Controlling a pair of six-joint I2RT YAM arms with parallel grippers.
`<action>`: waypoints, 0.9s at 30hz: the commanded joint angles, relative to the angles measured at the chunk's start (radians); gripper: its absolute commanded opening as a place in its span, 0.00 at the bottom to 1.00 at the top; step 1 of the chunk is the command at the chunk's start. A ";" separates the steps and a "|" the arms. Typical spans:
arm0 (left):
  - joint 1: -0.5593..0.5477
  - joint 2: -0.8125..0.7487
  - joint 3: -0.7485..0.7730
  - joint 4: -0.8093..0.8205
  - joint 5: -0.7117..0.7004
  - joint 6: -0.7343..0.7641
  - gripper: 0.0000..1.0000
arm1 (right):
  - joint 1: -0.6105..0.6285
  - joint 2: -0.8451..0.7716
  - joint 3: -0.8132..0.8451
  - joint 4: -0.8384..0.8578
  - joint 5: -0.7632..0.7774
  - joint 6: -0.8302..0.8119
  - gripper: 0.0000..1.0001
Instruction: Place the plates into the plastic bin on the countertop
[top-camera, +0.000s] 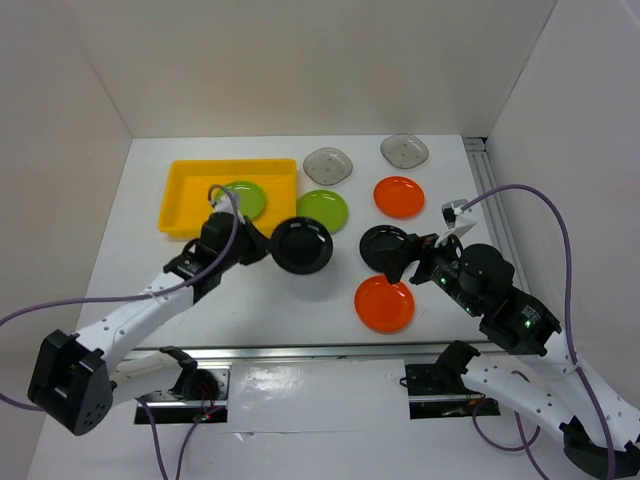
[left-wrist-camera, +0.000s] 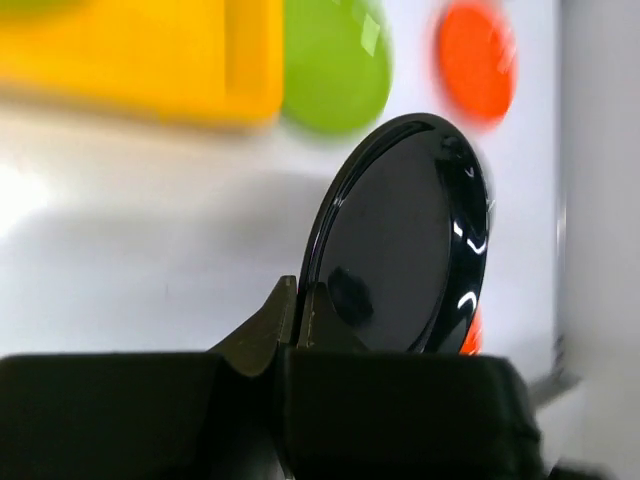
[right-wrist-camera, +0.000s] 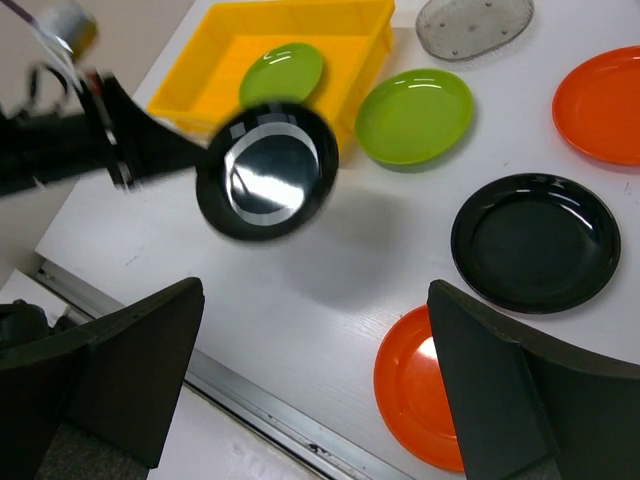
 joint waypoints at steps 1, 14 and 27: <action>0.087 0.034 0.210 -0.207 -0.202 0.058 0.00 | -0.002 -0.007 -0.003 0.039 -0.008 0.005 1.00; 0.482 0.523 0.557 -0.095 0.071 0.046 0.00 | -0.002 0.039 -0.059 0.164 -0.083 -0.006 1.00; 0.548 0.683 0.608 -0.118 0.026 0.072 0.00 | -0.002 0.048 -0.141 0.220 -0.139 0.014 1.00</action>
